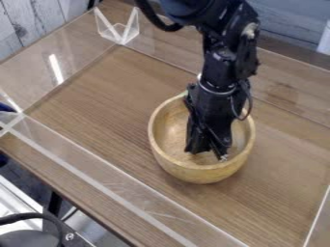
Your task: Put the green block in the brown bowl
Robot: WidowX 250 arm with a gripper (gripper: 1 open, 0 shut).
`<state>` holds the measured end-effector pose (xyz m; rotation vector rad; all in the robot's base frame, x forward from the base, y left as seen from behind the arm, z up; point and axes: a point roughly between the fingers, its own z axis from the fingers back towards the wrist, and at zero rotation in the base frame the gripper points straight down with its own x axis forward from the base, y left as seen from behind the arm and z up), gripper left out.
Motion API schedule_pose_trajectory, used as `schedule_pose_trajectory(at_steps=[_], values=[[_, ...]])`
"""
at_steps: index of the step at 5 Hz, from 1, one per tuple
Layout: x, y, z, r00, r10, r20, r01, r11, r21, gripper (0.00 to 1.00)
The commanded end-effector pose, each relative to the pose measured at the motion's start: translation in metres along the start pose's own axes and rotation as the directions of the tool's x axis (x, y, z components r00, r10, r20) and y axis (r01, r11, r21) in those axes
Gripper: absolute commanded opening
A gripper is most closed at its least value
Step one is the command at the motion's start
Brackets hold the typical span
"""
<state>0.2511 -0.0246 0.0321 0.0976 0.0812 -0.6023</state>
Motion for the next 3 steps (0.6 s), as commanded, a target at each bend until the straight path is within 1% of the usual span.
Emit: schedule_pose_trajectory(at_steps=[1,2,3], values=[[0.006,0.006,0.006,0.999,-0.015,0.043,0.015,1.000,0.003,1.00],[0.007,0.009,0.006,0.998,-0.026,0.055,0.026,1.000,-0.011,1.00],[0.009,0.011,0.017,0.998,-0.002,0.057,0.005,0.999,-0.044,1.00]])
